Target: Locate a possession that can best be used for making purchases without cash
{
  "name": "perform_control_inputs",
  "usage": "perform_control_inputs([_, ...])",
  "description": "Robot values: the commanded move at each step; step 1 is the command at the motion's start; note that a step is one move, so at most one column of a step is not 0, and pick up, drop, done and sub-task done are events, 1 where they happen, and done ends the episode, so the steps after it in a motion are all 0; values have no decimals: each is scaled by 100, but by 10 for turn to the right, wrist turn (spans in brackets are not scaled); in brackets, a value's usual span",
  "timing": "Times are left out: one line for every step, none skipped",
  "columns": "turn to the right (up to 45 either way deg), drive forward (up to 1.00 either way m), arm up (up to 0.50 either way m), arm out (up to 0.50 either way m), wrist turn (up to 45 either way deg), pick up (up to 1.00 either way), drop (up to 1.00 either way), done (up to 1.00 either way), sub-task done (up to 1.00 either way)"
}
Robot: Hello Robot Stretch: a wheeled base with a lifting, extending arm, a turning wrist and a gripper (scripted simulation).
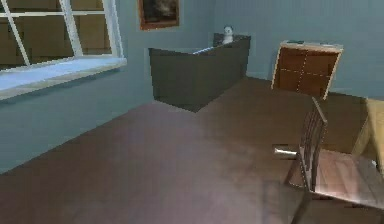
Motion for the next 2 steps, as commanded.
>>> perform_control_inputs([0, 100, 0, 0, 0, 0, 0, 0, 0])
perform_control_inputs([180, 0, 0, 0, 0, 0, 0, 0, 0])
